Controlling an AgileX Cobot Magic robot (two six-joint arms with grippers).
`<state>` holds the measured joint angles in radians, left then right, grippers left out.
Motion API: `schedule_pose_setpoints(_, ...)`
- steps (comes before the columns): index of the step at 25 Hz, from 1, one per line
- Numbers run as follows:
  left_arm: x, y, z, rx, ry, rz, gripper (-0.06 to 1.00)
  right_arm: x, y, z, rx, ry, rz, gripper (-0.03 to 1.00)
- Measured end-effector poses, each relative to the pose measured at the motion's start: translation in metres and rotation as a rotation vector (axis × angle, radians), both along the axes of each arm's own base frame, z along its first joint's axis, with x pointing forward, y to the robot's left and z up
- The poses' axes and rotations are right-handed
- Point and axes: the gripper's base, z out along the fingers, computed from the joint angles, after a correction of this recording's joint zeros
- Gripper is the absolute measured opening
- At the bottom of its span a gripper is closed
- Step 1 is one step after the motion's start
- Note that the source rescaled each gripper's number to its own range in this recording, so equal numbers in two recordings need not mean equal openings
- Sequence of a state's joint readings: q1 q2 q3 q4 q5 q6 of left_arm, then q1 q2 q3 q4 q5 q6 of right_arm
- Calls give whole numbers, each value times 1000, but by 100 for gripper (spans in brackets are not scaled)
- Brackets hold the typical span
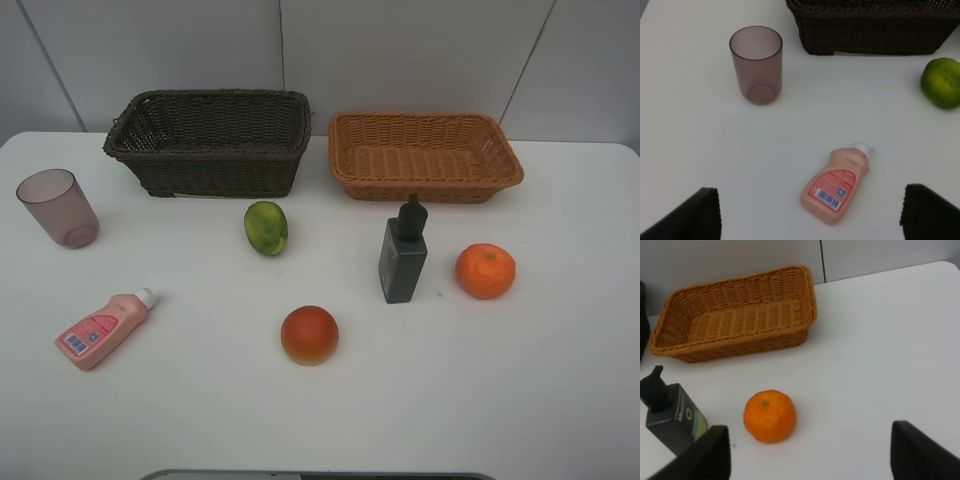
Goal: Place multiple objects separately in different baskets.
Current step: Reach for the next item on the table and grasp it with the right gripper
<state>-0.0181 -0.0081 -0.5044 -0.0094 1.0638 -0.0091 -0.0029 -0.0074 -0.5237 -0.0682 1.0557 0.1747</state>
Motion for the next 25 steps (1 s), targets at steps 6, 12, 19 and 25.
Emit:
schedule_pose_setpoints(6,0,0,0,0,0,0,92,1,-5,29,-42,-125,-44,53)
schedule_pose_setpoints(12,0,0,0,0,0,0,92,38,-4,68,-77,-294,-18,53)
schedule_pose_setpoints(19,0,0,0,0,0,0,92,85,1,77,-24,-317,24,53)
schedule_pose_setpoints(25,0,0,0,0,0,0,92,98,2,76,-11,-301,29,53)
